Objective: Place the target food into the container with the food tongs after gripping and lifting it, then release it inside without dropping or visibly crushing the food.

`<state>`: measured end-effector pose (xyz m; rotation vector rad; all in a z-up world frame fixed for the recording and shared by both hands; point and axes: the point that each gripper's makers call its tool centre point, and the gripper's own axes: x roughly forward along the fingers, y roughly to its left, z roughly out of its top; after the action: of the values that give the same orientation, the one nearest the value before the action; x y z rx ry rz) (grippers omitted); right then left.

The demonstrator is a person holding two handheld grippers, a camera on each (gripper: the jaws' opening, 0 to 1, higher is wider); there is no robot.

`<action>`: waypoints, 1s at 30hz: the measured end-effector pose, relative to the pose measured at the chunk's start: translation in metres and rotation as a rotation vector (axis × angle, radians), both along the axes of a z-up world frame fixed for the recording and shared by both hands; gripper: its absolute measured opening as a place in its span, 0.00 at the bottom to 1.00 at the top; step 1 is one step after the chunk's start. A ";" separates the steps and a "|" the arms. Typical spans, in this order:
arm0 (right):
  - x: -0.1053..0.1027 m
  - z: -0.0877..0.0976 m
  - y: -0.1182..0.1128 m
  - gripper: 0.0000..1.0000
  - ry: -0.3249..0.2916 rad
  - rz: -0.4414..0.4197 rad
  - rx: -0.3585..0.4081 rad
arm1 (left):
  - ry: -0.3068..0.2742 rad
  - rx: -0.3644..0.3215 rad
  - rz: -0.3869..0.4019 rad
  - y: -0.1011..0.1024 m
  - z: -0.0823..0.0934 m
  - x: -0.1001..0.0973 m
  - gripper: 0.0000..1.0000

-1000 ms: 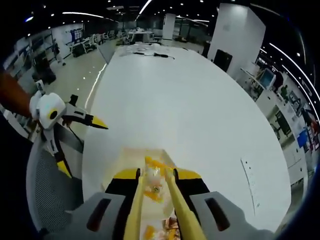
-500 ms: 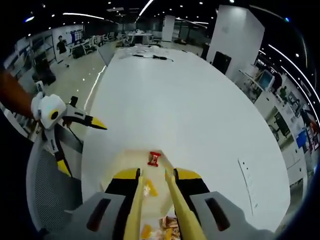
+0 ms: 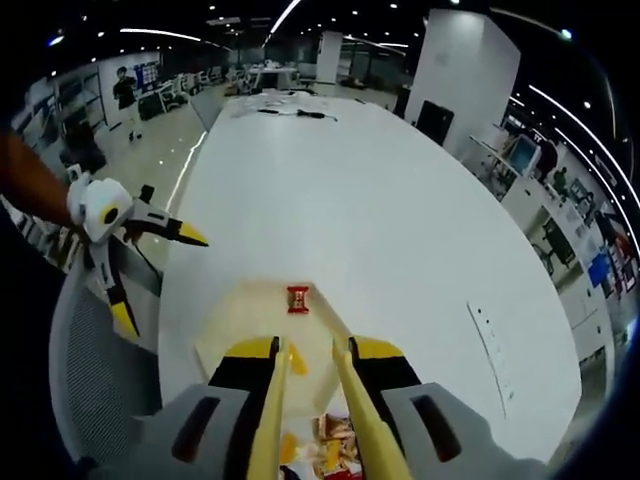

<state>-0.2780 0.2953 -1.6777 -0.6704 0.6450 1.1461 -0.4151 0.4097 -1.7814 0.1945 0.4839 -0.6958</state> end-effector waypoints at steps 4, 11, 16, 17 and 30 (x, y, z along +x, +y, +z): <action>-0.001 -0.002 -0.010 0.27 0.001 -0.011 -0.006 | 0.001 0.000 -0.002 0.000 0.000 0.000 1.00; 0.000 -0.004 -0.026 0.27 0.004 -0.036 -0.004 | 0.003 0.000 -0.002 0.000 0.000 -0.001 1.00; 0.002 -0.004 -0.041 0.27 0.001 -0.052 -0.005 | 0.003 0.000 -0.004 0.000 -0.001 -0.001 1.00; 0.002 -0.004 -0.043 0.27 -0.002 -0.058 -0.004 | 0.003 0.000 -0.004 -0.001 -0.001 -0.001 1.00; 0.005 -0.014 -0.087 0.27 0.003 -0.122 0.001 | 0.011 0.007 -0.012 -0.001 -0.003 -0.002 1.00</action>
<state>-0.2730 0.2084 -1.6915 -0.6200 0.6783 1.0340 -0.4173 0.4084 -1.7841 0.2005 0.4963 -0.7077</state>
